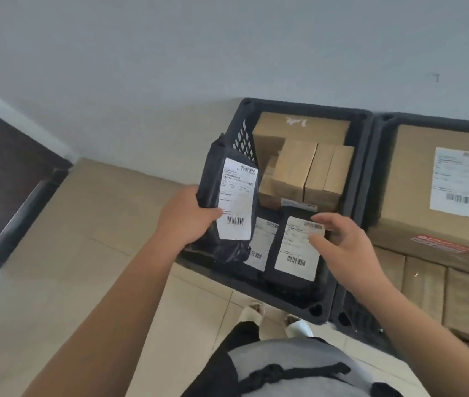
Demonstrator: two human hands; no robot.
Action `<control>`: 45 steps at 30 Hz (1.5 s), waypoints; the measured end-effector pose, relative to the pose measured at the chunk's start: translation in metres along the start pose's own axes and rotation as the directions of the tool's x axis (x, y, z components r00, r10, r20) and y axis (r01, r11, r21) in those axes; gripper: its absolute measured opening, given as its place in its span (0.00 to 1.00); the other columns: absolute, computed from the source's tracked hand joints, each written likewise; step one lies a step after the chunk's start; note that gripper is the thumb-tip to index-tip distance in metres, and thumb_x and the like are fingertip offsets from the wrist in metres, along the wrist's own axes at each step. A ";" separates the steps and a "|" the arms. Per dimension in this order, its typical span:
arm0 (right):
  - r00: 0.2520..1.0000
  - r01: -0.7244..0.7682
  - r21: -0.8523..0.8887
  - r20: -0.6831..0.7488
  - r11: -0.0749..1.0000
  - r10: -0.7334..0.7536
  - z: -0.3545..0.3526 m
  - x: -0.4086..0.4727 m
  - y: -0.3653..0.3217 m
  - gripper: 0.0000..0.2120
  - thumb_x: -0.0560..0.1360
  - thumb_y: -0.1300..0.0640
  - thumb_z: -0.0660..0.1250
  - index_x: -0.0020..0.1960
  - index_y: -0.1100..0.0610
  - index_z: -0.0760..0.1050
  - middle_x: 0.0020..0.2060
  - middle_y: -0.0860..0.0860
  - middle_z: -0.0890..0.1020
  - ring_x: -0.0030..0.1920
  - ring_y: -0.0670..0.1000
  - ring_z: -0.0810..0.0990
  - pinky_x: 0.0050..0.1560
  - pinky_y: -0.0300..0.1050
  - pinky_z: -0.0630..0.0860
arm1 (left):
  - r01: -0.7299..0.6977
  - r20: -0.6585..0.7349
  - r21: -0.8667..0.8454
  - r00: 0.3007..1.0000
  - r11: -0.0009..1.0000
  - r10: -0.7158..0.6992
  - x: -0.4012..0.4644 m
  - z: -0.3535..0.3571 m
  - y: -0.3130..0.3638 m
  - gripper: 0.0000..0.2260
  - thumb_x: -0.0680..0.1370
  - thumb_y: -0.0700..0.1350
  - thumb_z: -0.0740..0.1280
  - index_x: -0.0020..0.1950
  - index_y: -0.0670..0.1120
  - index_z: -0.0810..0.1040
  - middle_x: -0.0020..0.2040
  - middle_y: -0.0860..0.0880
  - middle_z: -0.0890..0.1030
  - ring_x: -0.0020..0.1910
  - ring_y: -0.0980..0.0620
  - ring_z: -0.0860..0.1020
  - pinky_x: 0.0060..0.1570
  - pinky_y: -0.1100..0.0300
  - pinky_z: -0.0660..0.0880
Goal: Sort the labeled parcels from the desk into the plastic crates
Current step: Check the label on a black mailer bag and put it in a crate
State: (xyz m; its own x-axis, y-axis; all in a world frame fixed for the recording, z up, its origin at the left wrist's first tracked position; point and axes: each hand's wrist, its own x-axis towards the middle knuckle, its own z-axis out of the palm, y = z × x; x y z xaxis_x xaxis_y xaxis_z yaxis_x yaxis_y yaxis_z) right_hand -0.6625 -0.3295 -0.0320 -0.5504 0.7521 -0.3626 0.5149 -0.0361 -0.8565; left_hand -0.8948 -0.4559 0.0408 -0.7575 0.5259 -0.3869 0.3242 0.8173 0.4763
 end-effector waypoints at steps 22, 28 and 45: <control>0.874 -0.393 -0.548 -0.473 0.738 0.114 0.090 0.005 0.033 0.33 0.81 0.46 0.64 0.80 0.53 0.56 0.82 0.58 0.51 0.82 0.62 0.53 0.80 0.64 0.54 | 0.503 0.671 -0.217 0.699 0.836 -0.246 0.169 0.146 -0.093 0.19 0.81 0.31 0.63 0.72 0.38 0.73 0.67 0.40 0.81 0.64 0.40 0.80 0.61 0.47 0.78; 0.859 -0.400 -0.522 -0.499 0.753 0.110 0.092 0.007 0.035 0.32 0.79 0.47 0.66 0.79 0.53 0.60 0.81 0.57 0.56 0.81 0.62 0.56 0.79 0.66 0.58 | 0.587 0.756 -0.281 0.623 0.759 -0.202 0.169 0.176 -0.088 0.28 0.74 0.37 0.74 0.71 0.42 0.66 0.62 0.41 0.83 0.54 0.41 0.85 0.46 0.45 0.84; 0.854 -0.394 -0.498 -0.510 0.773 0.106 0.090 0.007 0.036 0.34 0.78 0.46 0.68 0.79 0.53 0.60 0.81 0.56 0.57 0.80 0.61 0.58 0.78 0.66 0.59 | -0.705 0.656 0.394 0.665 0.590 0.356 0.148 0.169 -0.061 0.55 0.73 0.59 0.77 0.85 0.53 0.41 0.85 0.46 0.38 0.83 0.41 0.37 0.81 0.41 0.39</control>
State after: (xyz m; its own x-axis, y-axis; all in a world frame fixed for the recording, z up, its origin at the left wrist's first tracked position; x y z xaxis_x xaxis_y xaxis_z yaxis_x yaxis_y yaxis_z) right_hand -0.7070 -0.3847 -0.0986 -0.0801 0.9737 -0.2132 0.9419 0.0039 -0.3360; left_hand -0.9305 -0.3880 -0.1788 -0.0164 0.7954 -0.6059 0.9485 0.2042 0.2424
